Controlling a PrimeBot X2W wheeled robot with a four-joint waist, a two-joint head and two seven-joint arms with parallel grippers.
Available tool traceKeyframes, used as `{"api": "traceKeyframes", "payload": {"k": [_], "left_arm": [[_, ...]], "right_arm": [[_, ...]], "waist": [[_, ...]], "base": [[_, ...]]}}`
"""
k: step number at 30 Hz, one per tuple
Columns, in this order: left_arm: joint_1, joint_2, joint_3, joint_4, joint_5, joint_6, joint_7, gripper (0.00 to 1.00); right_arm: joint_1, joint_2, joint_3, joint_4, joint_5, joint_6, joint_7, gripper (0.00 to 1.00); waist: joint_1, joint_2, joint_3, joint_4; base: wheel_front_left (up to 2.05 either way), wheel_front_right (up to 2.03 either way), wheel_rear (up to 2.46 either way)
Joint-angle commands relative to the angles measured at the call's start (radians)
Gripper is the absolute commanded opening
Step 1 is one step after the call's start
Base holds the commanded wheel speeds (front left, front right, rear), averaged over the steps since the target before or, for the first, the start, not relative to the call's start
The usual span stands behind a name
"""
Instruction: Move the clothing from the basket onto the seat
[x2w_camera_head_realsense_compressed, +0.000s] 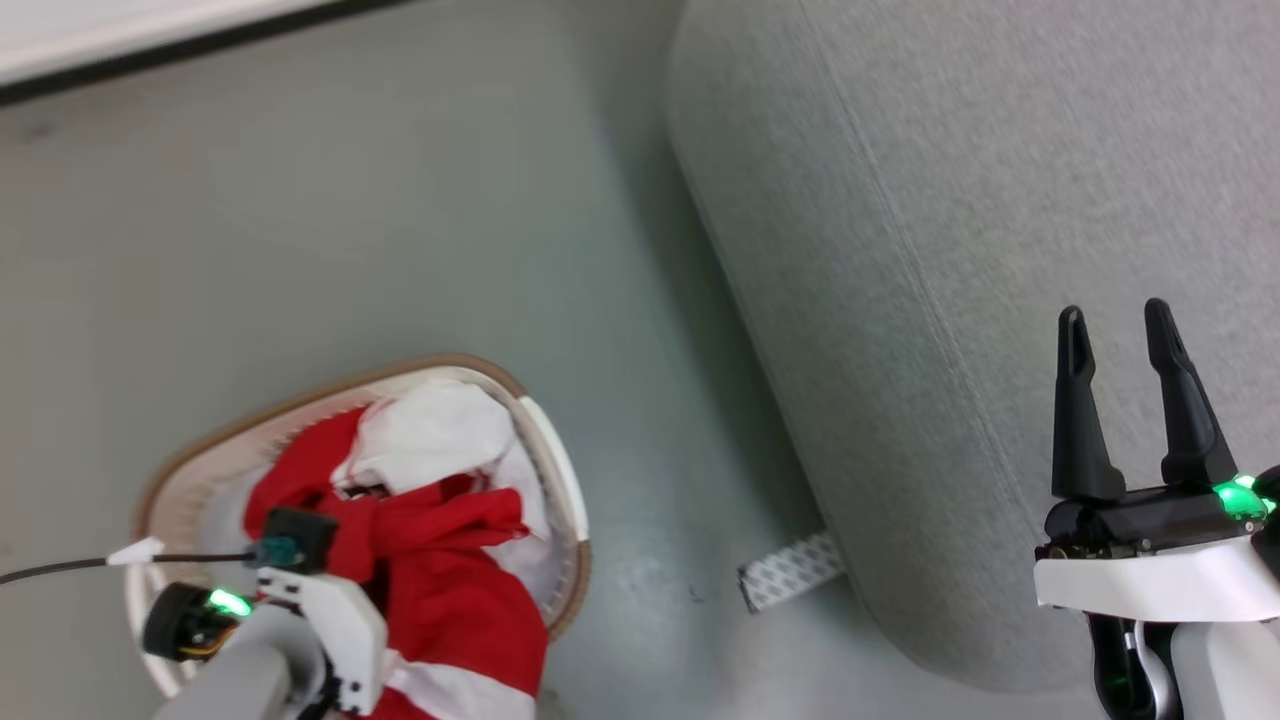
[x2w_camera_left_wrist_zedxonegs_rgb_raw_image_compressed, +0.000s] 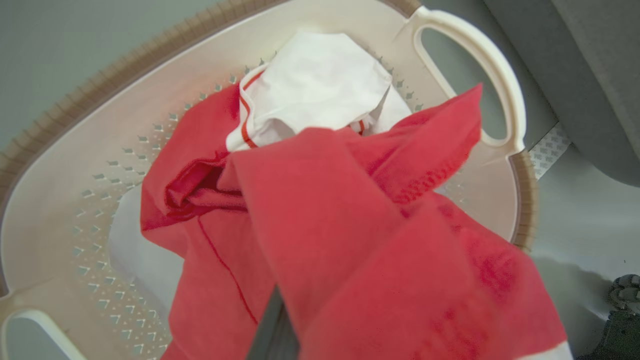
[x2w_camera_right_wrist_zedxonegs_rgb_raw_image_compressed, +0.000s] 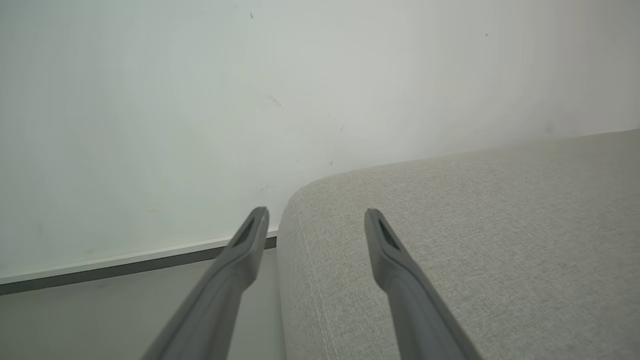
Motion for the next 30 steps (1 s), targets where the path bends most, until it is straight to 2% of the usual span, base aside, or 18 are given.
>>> {"api": "traceKeyframes", "payload": {"k": [1,9,15,30], "left_arm": [[-0.001,-0.014,0.0,-0.012,-0.017,0.002,-0.02,0.0],[0.038,-0.087,0.002,-0.084,-0.053,0.002,-0.041,0.0],[0.094,-0.11,0.061,-0.195,-0.048,0.002,-0.041,0.0],[0.2,-0.145,0.2,-0.441,-0.001,0.002,-0.041,0.0]], "right_arm": [[0.012,-0.003,-0.004,0.013,-0.019,-0.002,0.0,1.0],[0.045,-0.004,-0.021,0.071,-0.093,-0.002,0.0,1.0],[0.073,-0.003,-0.01,0.114,-0.116,-0.002,0.0,1.0],[0.166,-0.004,0.014,0.192,-0.119,-0.002,0.0,1.0]], "waist": [[0.0,0.0,-0.066,0.064],[0.0,0.0,-0.215,0.187],[0.0,0.0,-0.318,0.253],[0.0,0.0,-0.509,0.349]], "base": [[0.0,0.0,0.0],[0.0,0.0,0.0],[0.0,0.0,0.0],[0.0,0.0,0.0]]}}
